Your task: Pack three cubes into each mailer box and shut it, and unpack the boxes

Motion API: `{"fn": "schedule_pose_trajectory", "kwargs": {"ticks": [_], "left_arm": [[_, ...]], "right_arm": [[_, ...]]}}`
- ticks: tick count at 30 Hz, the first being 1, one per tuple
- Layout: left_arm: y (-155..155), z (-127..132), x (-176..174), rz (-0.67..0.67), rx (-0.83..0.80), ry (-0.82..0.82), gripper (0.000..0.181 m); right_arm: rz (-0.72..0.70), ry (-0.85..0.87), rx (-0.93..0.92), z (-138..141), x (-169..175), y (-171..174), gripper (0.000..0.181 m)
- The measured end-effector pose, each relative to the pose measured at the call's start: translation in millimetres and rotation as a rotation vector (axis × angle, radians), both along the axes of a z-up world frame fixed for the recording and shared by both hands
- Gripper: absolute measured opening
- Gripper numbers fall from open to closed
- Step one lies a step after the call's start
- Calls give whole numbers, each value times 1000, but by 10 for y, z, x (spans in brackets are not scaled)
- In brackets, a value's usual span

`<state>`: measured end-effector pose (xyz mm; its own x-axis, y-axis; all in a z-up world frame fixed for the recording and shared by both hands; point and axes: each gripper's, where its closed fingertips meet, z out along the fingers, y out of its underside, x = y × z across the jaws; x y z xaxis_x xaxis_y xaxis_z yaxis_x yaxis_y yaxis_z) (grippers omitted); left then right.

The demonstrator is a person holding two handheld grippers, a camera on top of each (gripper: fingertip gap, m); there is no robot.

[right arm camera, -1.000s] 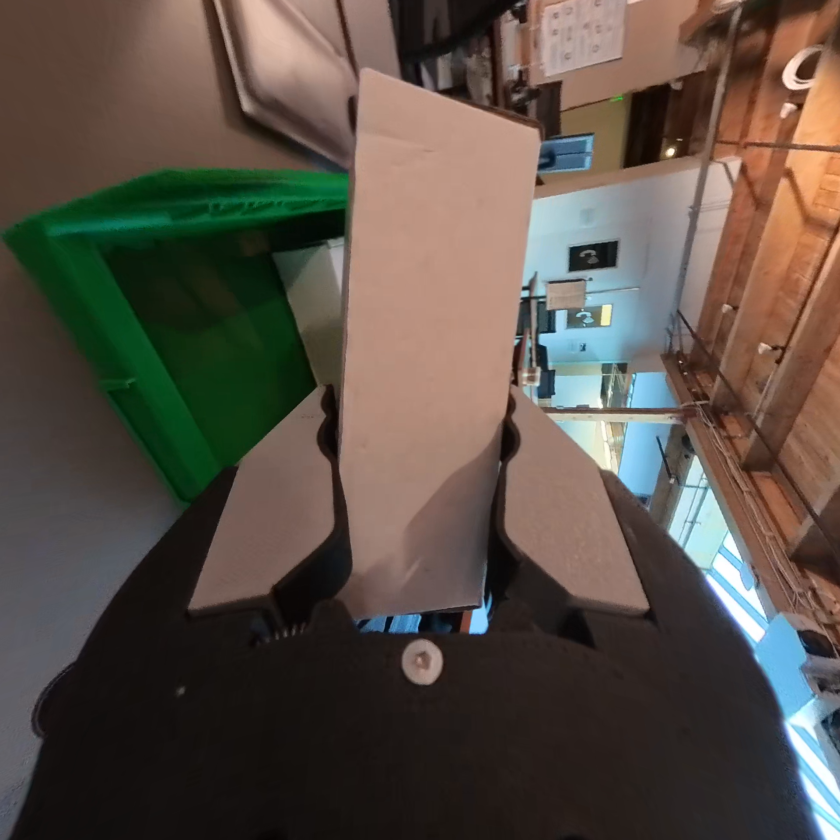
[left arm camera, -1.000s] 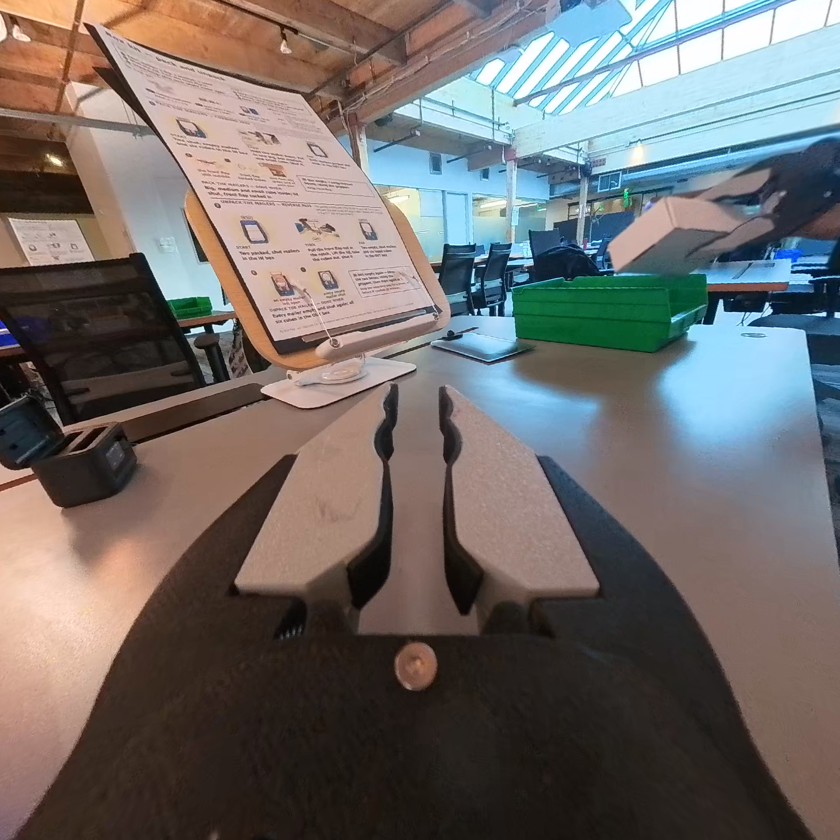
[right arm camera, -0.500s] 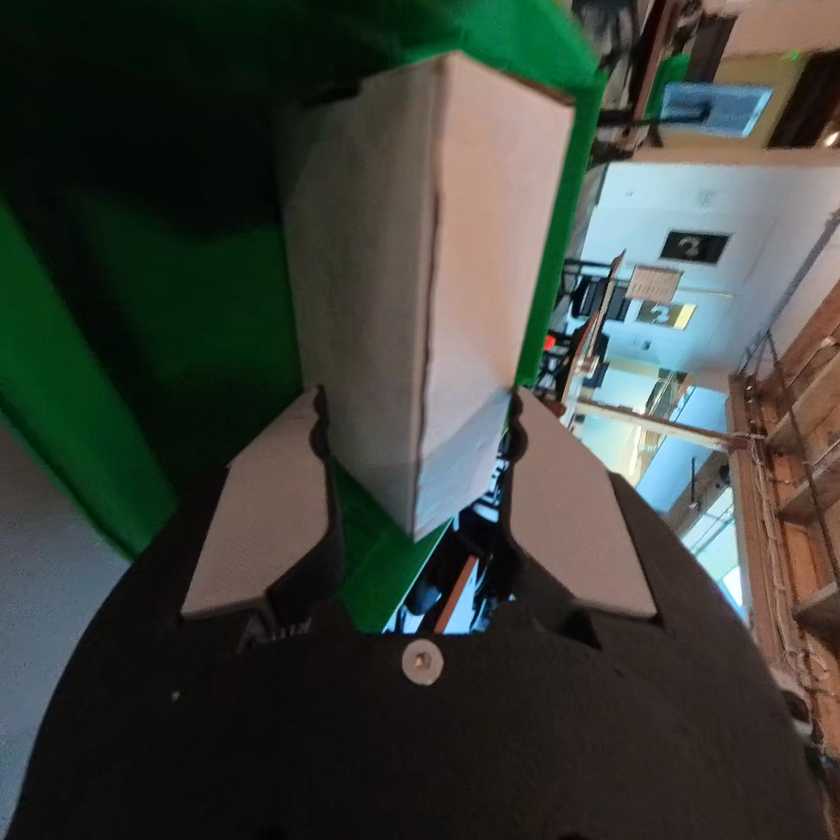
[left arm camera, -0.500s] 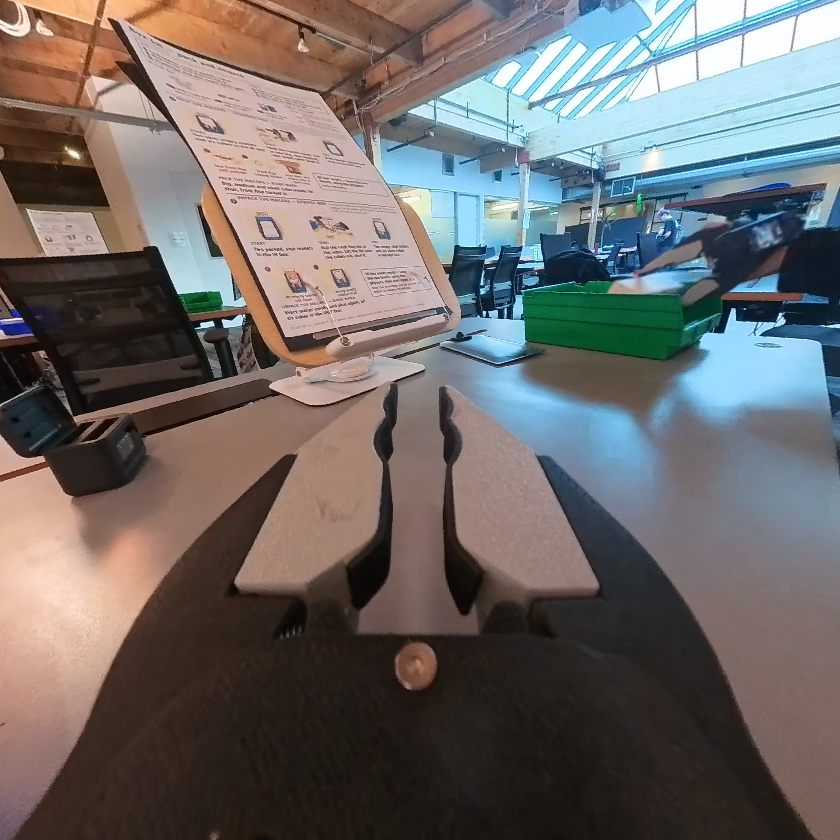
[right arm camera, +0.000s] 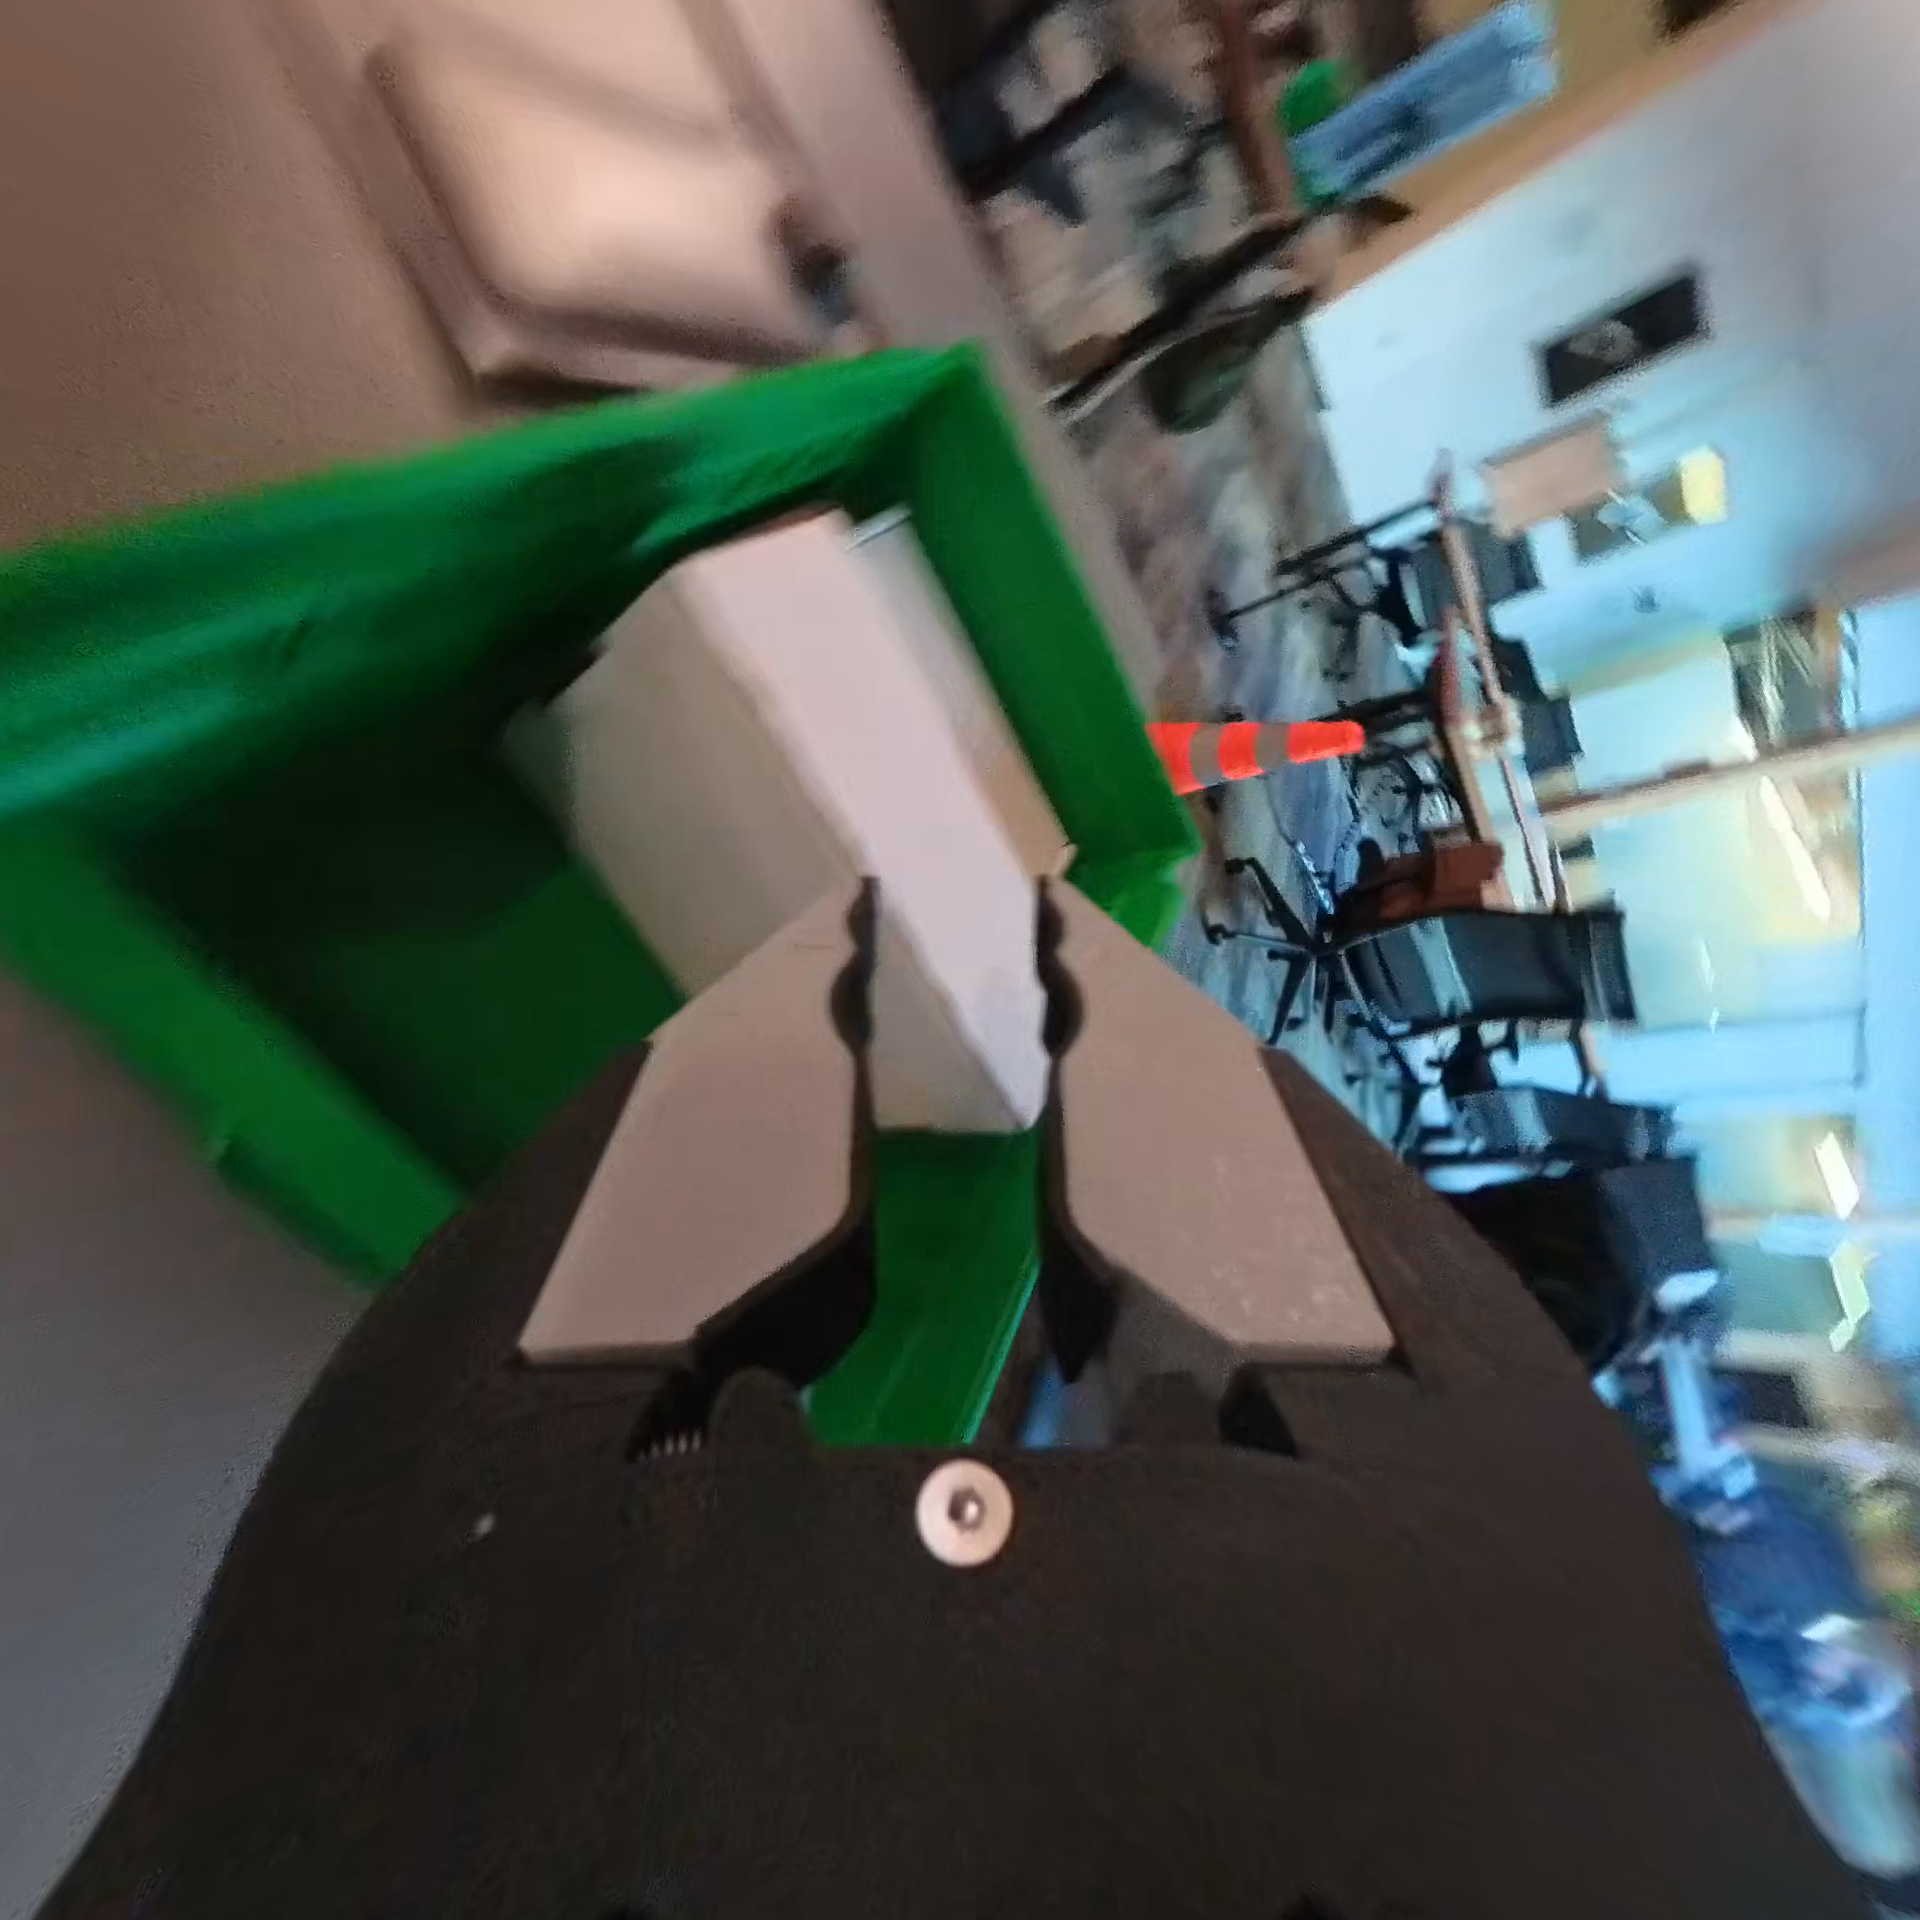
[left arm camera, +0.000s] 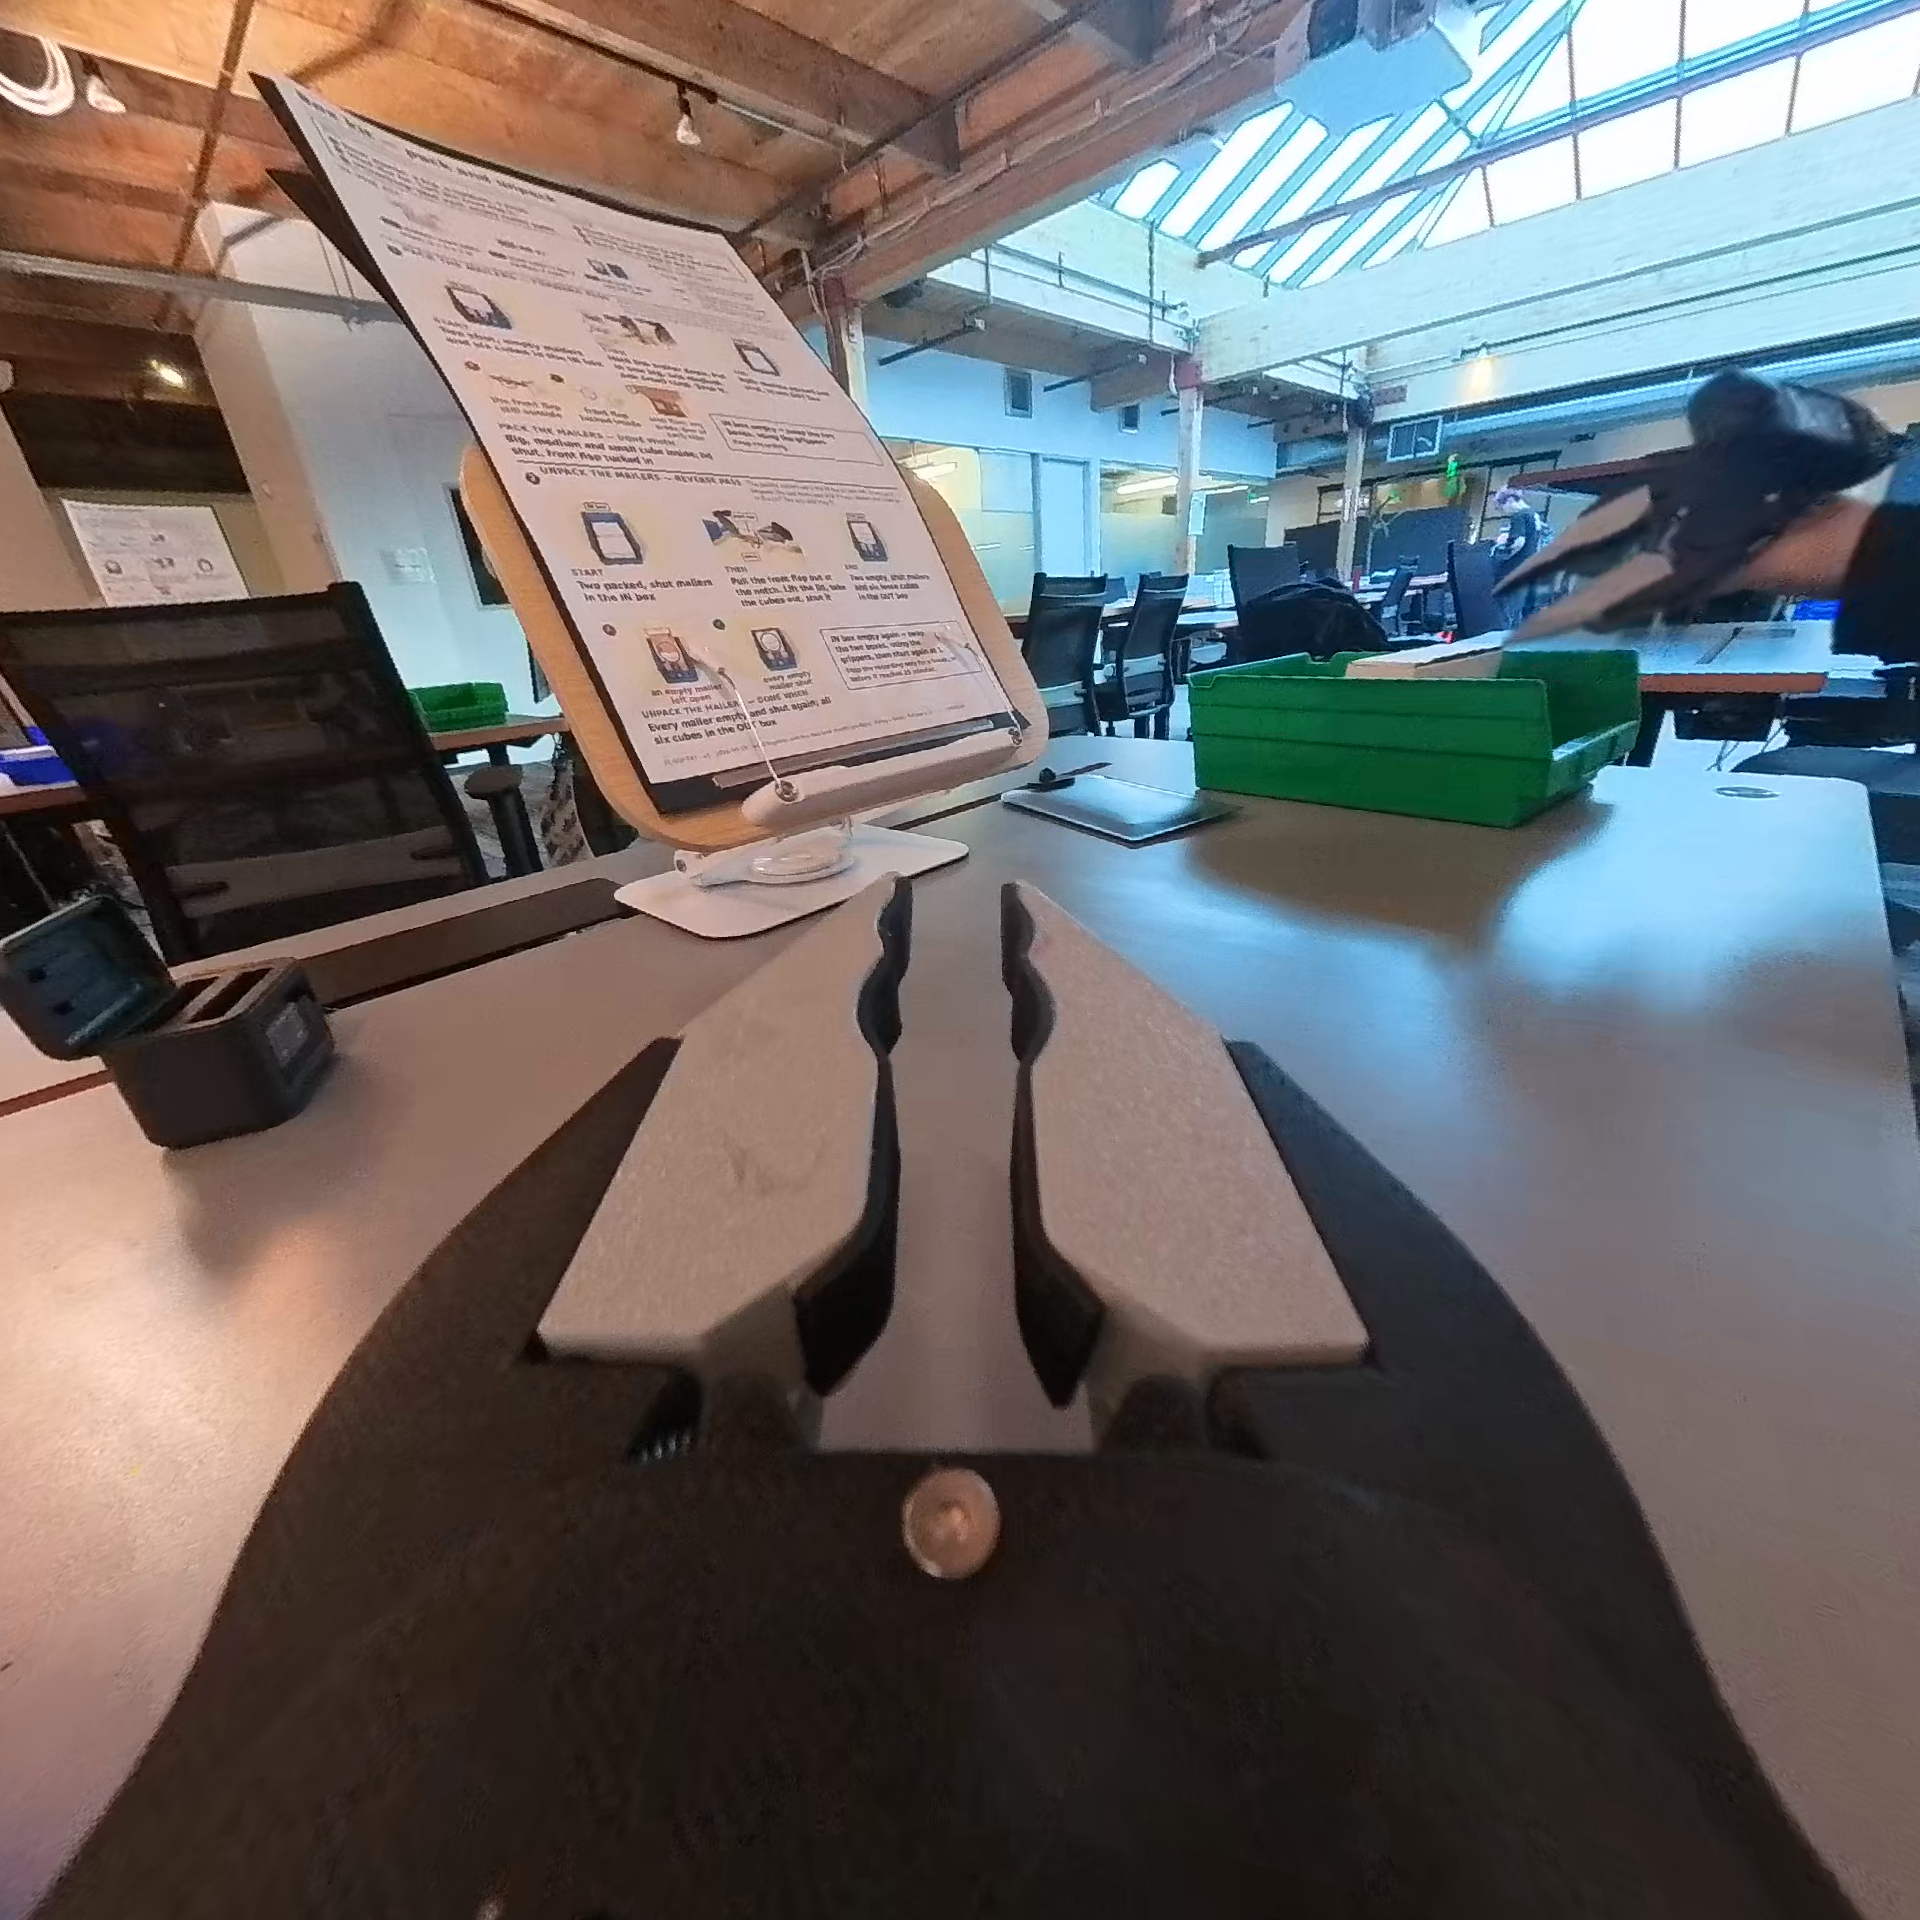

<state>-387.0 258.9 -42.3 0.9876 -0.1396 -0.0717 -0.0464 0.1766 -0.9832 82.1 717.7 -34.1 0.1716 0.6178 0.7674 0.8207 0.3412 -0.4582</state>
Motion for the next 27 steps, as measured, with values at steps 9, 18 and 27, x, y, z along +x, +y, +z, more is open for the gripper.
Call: {"fn": "schedule_pose_trajectory", "kwargs": {"ticks": [9, 18, 27], "left_arm": [[2, 5, -27, -6, 0, -26, 15], [6, 1, -7, -8, -1, -12, 14], [-15, 8, 28, -11, 6, -11, 14]], "right_arm": [[-297, 474, -557, -207, -359, 290, 0], [-222, 346, -645, -335, -50, -224, 0], [-323, 25, -562, -989, 404, -325, 0]]}}
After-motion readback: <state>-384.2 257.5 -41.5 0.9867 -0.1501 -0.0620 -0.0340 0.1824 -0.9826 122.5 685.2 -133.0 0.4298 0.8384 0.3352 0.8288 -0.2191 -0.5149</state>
